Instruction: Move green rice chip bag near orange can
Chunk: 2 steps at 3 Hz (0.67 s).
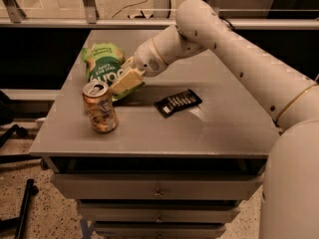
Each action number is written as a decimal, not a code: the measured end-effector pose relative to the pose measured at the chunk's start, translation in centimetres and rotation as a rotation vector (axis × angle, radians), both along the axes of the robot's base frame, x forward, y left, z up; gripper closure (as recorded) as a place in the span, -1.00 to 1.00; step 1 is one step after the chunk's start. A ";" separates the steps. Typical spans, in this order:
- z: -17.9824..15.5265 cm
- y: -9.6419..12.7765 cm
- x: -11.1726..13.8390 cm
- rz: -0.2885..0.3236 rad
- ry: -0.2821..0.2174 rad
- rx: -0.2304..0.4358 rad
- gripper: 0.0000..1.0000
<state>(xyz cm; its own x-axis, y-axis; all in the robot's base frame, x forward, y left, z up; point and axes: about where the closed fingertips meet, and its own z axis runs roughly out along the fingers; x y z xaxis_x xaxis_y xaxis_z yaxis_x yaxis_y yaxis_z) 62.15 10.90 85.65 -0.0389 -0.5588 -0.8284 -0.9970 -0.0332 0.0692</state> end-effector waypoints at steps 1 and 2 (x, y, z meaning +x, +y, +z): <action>-0.1 0.2 -0.1 0.004 0.002 0.000 0.03; -0.2 0.4 -0.1 0.008 0.004 0.000 -0.45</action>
Offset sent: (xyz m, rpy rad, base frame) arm -0.0006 0.0017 -0.0009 -0.0001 0.0017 0.0031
